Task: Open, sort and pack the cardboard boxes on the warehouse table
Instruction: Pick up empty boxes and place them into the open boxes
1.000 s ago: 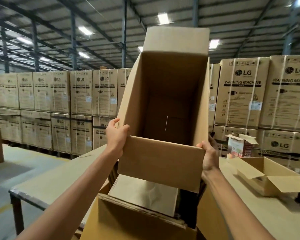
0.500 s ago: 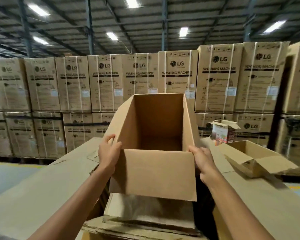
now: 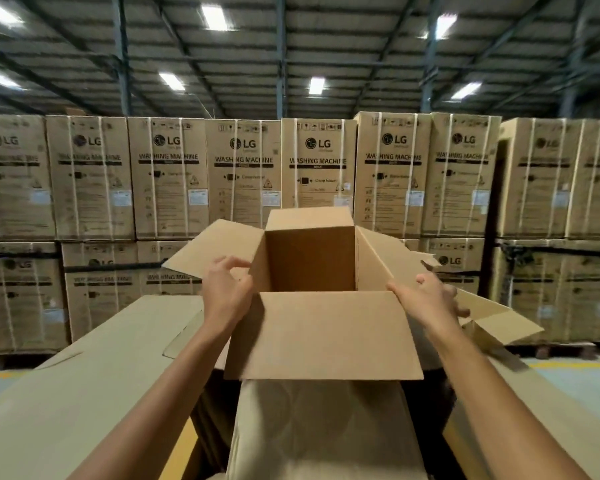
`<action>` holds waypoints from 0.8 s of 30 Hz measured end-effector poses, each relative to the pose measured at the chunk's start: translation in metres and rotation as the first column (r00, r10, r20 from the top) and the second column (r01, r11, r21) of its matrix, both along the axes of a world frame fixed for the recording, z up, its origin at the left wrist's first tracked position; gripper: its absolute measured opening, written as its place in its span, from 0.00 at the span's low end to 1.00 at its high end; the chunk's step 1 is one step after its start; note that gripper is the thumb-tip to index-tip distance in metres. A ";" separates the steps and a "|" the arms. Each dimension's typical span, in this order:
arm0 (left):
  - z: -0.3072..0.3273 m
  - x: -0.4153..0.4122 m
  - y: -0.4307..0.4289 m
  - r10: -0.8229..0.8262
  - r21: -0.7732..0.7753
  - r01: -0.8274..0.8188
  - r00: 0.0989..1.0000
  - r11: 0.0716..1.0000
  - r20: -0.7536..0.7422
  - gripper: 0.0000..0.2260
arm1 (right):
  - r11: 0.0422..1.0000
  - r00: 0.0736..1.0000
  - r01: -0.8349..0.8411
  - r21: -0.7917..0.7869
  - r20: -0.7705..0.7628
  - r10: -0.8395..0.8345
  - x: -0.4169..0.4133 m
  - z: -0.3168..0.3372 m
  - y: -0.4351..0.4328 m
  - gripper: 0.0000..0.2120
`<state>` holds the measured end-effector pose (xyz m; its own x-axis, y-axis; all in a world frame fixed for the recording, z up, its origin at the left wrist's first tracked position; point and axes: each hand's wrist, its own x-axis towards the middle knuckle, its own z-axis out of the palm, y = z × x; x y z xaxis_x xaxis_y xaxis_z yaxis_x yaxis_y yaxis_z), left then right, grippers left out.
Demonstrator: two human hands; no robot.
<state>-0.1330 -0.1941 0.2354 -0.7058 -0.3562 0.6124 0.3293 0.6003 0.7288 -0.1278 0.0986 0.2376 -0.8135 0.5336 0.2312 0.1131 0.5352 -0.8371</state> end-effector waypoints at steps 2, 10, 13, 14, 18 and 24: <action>-0.016 -0.012 -0.004 -0.034 -0.006 0.035 0.995 0.999 0.098 0.07 | 0.999 0.995 0.006 0.045 0.101 -0.010 -0.016 -0.024 -0.003 0.33; -0.057 -0.023 -0.025 -0.036 -0.327 0.307 0.775 0.894 0.631 0.08 | 0.858 0.894 -0.051 0.511 0.406 -0.189 -0.028 -0.077 -0.016 0.25; -0.035 -0.025 -0.027 0.119 -0.517 0.303 0.765 0.800 0.633 0.13 | 0.822 0.945 -0.181 0.540 0.326 -0.005 -0.039 -0.072 -0.023 0.24; -0.027 -0.027 -0.025 0.141 -0.587 0.306 0.792 0.750 0.593 0.16 | 0.819 0.948 -0.235 0.524 0.309 0.075 -0.045 -0.073 -0.026 0.24; -0.031 -0.061 0.000 0.103 -0.734 0.281 0.897 0.619 0.430 0.22 | 0.714 0.885 -0.405 0.571 0.442 0.148 -0.064 -0.078 -0.036 0.30; -0.079 -0.116 0.004 0.036 -0.577 0.437 0.776 0.690 0.630 0.27 | 0.685 0.899 -0.374 0.625 0.425 0.104 -0.070 -0.088 -0.029 0.35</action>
<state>-0.2486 -0.1896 0.1565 -0.9820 0.1713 0.0792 0.1856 0.9529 0.2400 -0.1983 0.0698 0.1492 -0.9836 0.1142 0.1394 0.0905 0.9819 -0.1661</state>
